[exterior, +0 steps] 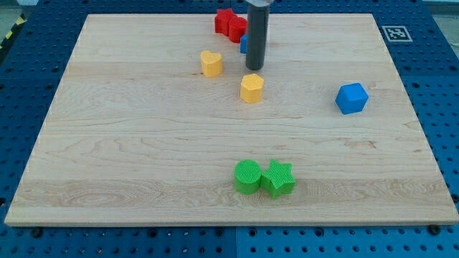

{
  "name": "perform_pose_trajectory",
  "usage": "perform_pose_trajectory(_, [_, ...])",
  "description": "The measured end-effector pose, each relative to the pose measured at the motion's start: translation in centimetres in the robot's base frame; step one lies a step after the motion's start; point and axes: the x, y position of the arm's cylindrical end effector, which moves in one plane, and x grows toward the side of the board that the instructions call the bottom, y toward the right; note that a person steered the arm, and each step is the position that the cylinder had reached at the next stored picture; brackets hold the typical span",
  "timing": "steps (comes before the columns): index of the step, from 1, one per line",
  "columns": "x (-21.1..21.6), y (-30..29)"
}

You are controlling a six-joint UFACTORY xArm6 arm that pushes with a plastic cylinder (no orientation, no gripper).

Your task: Push the yellow blocks in to the group of blocks

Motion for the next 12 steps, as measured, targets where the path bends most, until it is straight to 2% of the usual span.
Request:
perform_pose_trajectory(2, [5.5, 3.9])
perform_pose_trajectory(3, [8.0, 3.5])
perform_pose_trajectory(4, [8.3, 0.8])
perform_pose_trajectory(6, [6.1, 0.2])
perform_pose_trajectory(8, [5.8, -4.3])
perform_pose_trajectory(12, [-3.0, -4.4])
